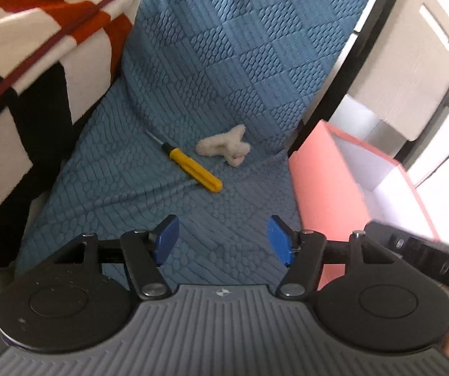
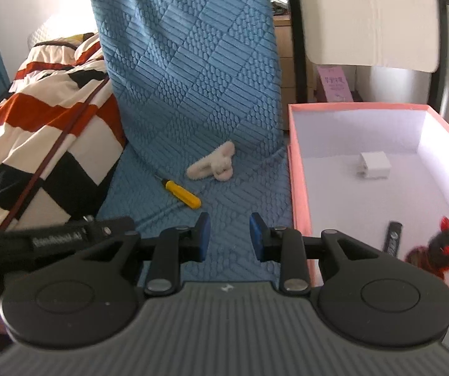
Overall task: Organize rigid objects
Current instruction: 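Withdraw both grippers from the box back toward the chair seat, then close the right gripper on the white plush toy while the left gripper reaches the screwdriver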
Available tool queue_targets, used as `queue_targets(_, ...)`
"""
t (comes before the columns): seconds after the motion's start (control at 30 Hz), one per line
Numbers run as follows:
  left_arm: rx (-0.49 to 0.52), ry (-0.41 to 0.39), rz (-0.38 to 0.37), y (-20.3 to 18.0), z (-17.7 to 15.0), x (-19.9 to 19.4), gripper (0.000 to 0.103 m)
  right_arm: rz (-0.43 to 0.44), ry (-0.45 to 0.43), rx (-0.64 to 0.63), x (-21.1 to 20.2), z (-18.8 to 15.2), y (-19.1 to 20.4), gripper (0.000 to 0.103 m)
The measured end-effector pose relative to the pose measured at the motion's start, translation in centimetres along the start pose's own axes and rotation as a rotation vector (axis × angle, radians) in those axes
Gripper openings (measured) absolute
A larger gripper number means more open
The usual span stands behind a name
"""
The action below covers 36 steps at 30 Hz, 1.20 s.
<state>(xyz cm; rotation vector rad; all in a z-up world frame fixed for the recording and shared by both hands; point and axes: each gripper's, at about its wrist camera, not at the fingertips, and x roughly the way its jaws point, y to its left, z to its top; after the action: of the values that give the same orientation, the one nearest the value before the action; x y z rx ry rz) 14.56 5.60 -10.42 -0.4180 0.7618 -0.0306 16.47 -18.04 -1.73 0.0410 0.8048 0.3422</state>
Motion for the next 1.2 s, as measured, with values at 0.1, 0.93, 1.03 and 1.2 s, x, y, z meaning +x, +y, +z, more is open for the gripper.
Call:
queue_targets(0.1, -0.006, 0.016, 0.004, 0.7, 0.1, 1.9, 0.068, 0.025, -0.008, 0.001, 1.6, 0.6, 0.0, 0.032)
queue_targets(0.93, -0.074, 0.07, 0.018, 1.2, 4.8, 13.8, 0.068, 0.148, 0.118, -0.057, 16.7, 6.7, -1.8, 0.037)
queue_targets(1.03, -0.071, 0.071, 0.034, 1.3, 5.1, 14.8, 0.068, 0.156, 0.135, -0.06, 18.2, 7.3, -1.9, 0.047)
queue_targets(1.2, -0.056, 0.082, 0.052, 0.8, 5.2, 16.6, 0.067, 0.175, 0.185, -0.086, 21.0, 8.2, -1.8, 0.047)
